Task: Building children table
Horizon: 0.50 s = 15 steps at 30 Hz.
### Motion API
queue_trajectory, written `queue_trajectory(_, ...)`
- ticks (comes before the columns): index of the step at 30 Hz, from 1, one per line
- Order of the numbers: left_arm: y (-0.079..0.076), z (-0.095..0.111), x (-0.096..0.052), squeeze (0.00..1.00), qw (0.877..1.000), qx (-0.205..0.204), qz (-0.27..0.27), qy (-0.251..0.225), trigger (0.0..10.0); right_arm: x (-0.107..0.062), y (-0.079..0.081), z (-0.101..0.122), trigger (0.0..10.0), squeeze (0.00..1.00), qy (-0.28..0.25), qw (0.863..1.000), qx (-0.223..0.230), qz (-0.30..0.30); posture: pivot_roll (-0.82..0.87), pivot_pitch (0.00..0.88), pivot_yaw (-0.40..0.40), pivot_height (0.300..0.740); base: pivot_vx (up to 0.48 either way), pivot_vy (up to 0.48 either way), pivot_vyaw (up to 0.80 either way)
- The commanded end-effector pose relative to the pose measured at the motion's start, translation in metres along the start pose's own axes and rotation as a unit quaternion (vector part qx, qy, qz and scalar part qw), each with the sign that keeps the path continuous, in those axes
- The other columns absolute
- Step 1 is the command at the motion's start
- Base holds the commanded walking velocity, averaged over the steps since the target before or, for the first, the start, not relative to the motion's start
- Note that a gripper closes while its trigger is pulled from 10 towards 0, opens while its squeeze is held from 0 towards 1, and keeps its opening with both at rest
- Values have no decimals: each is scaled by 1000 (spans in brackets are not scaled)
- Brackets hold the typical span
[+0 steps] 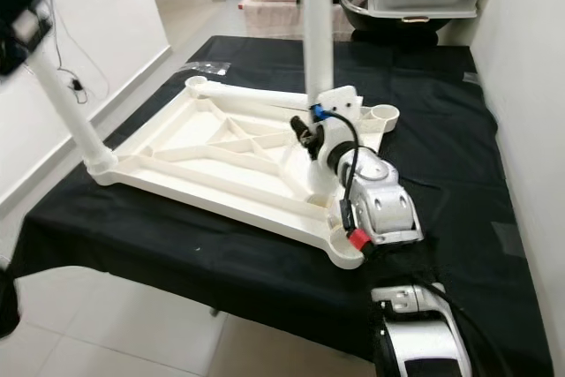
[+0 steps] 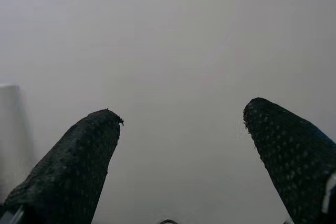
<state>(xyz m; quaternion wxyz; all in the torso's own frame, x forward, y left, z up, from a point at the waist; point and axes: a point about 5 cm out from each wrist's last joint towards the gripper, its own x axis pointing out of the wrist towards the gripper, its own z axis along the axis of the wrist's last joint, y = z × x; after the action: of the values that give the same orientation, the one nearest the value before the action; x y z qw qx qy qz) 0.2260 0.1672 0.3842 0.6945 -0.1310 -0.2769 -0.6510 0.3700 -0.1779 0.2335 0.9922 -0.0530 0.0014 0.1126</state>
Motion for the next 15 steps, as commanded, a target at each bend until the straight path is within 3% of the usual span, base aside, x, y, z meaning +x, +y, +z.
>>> queue_trajectory(1, -5, -10, 0, 1000, 1000, -20, -6, 17, 10000, 3, 3, 12, 4980, 0, -30, 999, 8, 11, -4, 83, 38, 740, 0, 0, 0)
queue_trajectory(2, -12, -42, -8, 1000, 997, -48, 21, 57, 10000, 1, -5, 23, 10000, 0, -61, 997, 38, 20, 4, 103, 35, 740, 0, 0, 0)
queue_trajectory(3, -31, -99, -23, 0, 984, -118, 79, 108, 10000, -4, -22, 45, 10000, 0, -129, 988, 82, 34, 13, 136, 42, 740, 0, 0, 0)
queue_trajectory(5, -39, -111, -26, 0, 980, -134, 91, 119, 10000, -6, -27, 50, 10000, 0, -144, 985, 86, 34, 13, 136, 42, 740, 0, 0, 0)
queue_trajectory(6, -51, -130, -33, 0, 970, -170, 113, 131, 10000, -11, -35, 56, 10000, 0, -170, 982, 70, 34, 19, 165, 45, 740, 0, 0, 0)
queue_trajectory(8, -68, -147, -39, 0, 957, -210, 137, 146, 10000, -17, -42, 62, 10000, 0, -190, 980, 51, 41, 21, 179, 48, 740, 0, 0, 0)
queue_trajectory(11, -77, -157, -41, 0, 950, -218, 151, 162, 10000, -18, -43, 65, 10000, 0, -195, 978, 50, 59, 22, 190, 51, 740, 0, 0, 0)
queue_trajectory(12, -89, -169, -48, 0, 938, -223, 199, 175, 10000, -22, -42, 74, 10000, 0, -212, 970, 37, 110, 23, 206, 57, 740, 0, 0, 0)
queue_trajectory(15, -95, -174, -52, 0, 931, -218, 227, 183, 10000, -25, -39, 78, 10000, 0, -219, 962, 35, 158, 23, 218, 59, 740, 0, 0, 0)
